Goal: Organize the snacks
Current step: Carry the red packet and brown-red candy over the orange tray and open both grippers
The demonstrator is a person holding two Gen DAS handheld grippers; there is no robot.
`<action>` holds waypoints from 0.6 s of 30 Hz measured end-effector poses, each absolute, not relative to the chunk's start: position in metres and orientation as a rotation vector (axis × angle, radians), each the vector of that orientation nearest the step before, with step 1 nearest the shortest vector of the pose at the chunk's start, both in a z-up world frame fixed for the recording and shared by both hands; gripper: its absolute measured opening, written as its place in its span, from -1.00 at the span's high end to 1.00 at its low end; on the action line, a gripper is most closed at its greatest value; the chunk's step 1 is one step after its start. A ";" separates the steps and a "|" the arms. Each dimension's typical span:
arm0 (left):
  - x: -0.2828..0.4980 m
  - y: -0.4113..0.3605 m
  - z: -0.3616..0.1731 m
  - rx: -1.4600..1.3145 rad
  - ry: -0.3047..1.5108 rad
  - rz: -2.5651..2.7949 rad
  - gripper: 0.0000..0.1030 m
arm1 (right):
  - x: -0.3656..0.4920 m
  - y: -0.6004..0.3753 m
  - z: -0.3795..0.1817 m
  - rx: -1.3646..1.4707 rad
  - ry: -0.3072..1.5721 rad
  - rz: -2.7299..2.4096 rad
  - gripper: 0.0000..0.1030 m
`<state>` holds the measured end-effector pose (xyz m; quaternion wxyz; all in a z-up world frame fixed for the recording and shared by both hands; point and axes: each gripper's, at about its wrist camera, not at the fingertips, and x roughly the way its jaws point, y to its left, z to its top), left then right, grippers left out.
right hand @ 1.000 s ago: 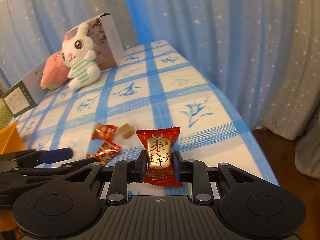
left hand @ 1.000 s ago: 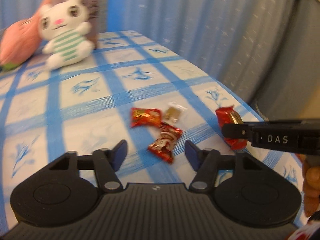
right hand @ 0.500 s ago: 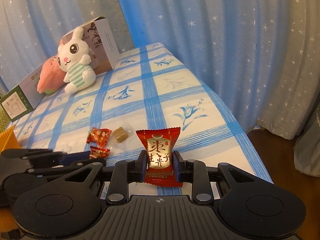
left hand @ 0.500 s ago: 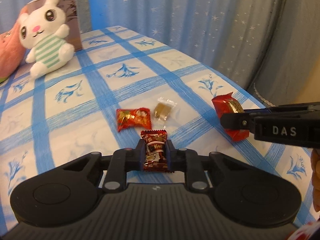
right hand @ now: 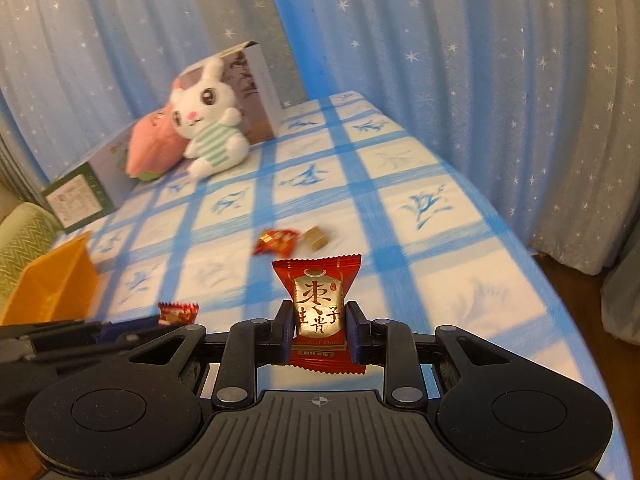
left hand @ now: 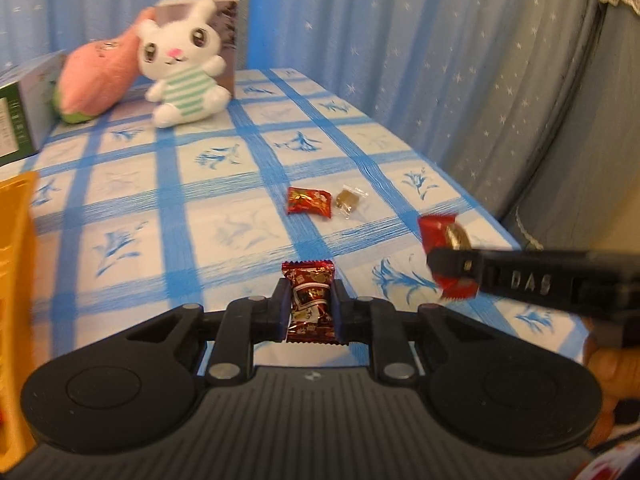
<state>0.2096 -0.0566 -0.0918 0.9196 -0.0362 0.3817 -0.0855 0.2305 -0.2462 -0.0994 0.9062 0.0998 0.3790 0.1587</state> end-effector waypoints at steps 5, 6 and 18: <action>0.166 -0.035 -0.066 -0.114 0.751 -0.147 0.65 | 0.187 -0.225 -0.083 0.220 0.791 0.350 0.48; 0.158 -0.031 -0.061 -0.118 0.745 -0.142 0.65 | 0.179 -0.221 -0.078 0.221 0.789 0.355 0.48; 0.072 0.028 -0.015 -0.133 0.707 -0.029 0.65 | 0.109 -0.165 -0.033 0.165 0.747 0.459 0.48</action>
